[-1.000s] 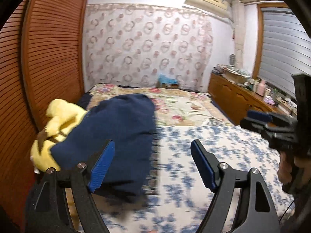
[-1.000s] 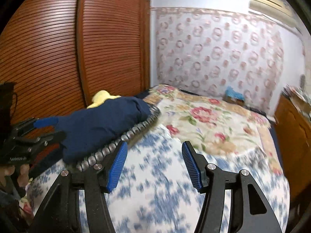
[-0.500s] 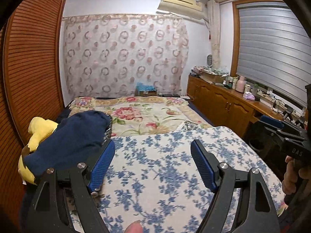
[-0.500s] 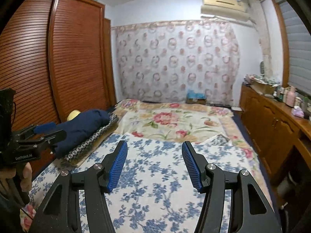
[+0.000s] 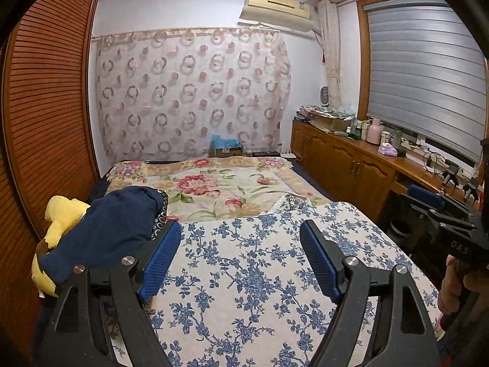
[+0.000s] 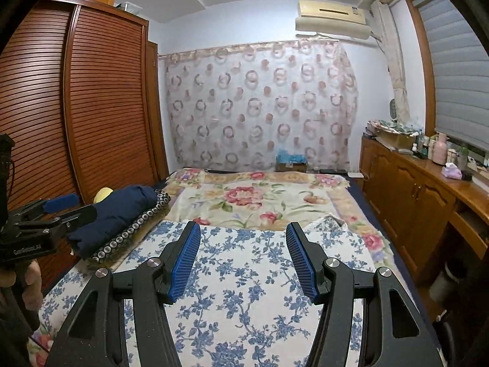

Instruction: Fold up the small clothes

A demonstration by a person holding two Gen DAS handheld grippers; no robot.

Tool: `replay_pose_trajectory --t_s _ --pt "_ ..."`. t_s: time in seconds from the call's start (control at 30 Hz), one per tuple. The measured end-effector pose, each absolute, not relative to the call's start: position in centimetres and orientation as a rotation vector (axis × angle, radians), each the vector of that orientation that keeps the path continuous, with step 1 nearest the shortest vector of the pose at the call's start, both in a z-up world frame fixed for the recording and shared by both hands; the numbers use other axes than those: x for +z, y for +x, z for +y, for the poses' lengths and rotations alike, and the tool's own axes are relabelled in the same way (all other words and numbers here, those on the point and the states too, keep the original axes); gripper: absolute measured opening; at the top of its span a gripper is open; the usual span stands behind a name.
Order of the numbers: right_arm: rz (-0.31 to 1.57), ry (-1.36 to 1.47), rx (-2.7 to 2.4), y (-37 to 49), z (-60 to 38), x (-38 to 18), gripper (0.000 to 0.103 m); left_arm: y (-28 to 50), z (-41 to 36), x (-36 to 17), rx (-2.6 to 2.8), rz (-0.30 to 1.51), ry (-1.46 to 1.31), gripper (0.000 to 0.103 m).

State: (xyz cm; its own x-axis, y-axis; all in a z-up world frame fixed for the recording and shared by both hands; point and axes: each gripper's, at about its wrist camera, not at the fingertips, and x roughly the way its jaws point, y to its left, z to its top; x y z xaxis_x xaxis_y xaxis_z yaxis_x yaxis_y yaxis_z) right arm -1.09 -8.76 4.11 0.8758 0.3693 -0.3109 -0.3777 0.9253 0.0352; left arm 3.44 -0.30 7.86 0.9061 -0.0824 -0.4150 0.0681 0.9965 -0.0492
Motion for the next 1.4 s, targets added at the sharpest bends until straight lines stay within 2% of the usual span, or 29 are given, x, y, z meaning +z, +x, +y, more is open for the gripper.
replay_pose_trajectory --t_s 1.4 --pt "0.324 -0.021 0.376 -2.7 -12.0 5.5 0.060 3.2 0.5 8.0 -0.055 0.413 -0.034 0.081"
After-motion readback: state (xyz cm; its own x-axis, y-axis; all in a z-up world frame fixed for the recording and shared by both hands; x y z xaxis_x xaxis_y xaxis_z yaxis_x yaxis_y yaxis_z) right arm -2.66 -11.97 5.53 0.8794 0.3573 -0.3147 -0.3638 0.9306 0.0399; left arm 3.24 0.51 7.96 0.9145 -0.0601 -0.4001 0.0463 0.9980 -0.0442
